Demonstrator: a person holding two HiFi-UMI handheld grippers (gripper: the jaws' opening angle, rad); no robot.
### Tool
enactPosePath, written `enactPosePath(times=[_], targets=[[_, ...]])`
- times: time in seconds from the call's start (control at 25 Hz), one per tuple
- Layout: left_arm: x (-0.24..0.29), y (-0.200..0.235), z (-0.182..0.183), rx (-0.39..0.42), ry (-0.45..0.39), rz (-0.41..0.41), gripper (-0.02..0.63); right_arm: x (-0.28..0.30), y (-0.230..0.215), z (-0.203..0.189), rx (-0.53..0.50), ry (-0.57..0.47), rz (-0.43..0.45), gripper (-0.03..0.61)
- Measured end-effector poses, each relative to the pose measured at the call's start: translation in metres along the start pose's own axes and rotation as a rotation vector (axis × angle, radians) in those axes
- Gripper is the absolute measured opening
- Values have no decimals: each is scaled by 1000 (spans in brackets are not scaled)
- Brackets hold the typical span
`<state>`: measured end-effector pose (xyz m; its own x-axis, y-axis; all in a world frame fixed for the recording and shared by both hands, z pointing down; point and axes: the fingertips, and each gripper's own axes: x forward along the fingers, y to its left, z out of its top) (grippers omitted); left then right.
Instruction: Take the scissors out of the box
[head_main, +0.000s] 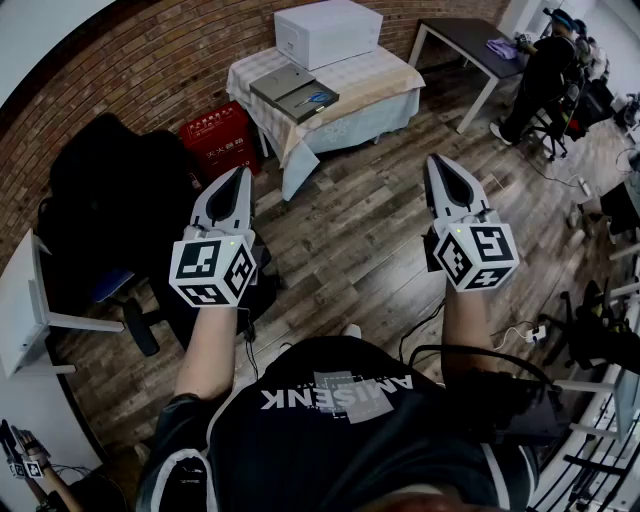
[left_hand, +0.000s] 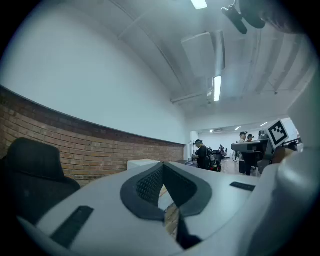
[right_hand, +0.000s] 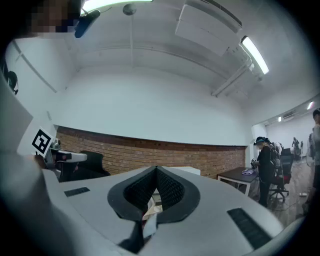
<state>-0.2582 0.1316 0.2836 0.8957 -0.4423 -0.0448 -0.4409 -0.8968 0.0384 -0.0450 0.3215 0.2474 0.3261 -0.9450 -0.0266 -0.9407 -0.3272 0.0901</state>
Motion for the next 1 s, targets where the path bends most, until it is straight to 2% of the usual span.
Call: enactPosePath(times=[0.32, 0.68, 1.0], targets=[[6, -8, 3, -15, -32, 36, 11, -1, -10, 5, -8, -23, 16, 40], [8, -25, 0, -18, -20, -5, 12, 0, -15, -2, 12, -10, 45, 41], [19, -54, -1, -27, -39, -52, 11, -4, -39, -16, 13, 9, 39, 42]])
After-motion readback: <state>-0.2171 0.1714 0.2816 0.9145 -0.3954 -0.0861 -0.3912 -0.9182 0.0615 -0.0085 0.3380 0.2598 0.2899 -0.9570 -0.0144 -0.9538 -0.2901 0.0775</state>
